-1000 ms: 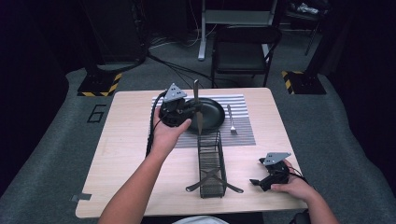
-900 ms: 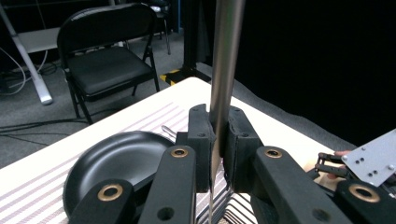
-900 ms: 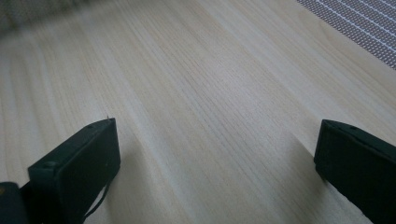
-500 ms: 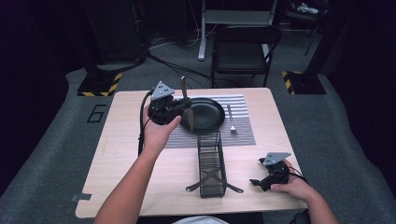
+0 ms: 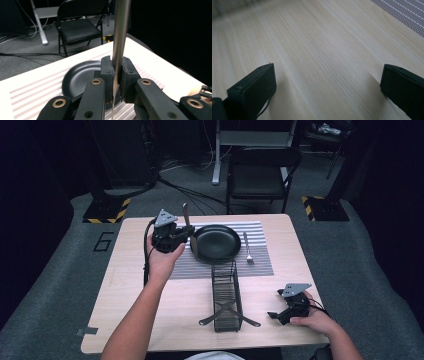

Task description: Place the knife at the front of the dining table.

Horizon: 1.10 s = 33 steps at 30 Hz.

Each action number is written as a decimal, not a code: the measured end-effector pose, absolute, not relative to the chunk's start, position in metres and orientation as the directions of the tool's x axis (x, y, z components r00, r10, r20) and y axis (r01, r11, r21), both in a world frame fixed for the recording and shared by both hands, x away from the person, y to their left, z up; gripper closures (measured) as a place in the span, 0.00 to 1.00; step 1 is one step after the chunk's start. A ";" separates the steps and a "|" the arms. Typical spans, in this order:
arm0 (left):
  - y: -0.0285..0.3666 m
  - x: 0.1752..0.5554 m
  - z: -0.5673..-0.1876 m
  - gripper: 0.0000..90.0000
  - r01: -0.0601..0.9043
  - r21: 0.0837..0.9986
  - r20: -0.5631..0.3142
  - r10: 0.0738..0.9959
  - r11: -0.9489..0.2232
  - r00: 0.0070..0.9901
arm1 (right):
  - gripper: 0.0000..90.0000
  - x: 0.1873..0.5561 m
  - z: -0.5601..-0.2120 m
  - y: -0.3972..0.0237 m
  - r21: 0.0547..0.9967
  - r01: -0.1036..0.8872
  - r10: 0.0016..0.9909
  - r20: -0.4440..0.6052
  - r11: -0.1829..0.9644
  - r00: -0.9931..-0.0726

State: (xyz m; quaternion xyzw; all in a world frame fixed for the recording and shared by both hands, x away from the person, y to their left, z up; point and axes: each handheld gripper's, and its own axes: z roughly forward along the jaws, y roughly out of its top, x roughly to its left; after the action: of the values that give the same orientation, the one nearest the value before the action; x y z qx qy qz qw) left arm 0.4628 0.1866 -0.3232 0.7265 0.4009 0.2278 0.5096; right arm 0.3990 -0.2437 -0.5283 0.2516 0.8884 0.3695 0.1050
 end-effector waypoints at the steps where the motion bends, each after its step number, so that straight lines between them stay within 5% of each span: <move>1: 0.188 0.464 -0.324 0.92 0.353 0.923 -0.081 0.820 -0.152 0.567 | 0.00 0.399 -0.528 -0.244 0.709 0.369 0.524 -0.001 0.600 -0.851; 33: 0.227 0.492 -0.365 0.92 0.440 0.892 -0.096 0.906 -0.105 0.411 | 0.00 0.399 -0.528 -0.244 0.709 0.370 0.525 0.000 0.600 -0.851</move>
State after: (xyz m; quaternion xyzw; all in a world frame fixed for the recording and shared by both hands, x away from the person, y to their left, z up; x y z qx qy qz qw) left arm 0.4920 0.2266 -0.3652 0.6995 0.4811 0.2511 0.4650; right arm 0.3990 -0.2436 -0.5283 0.2518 0.8883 0.3694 0.1049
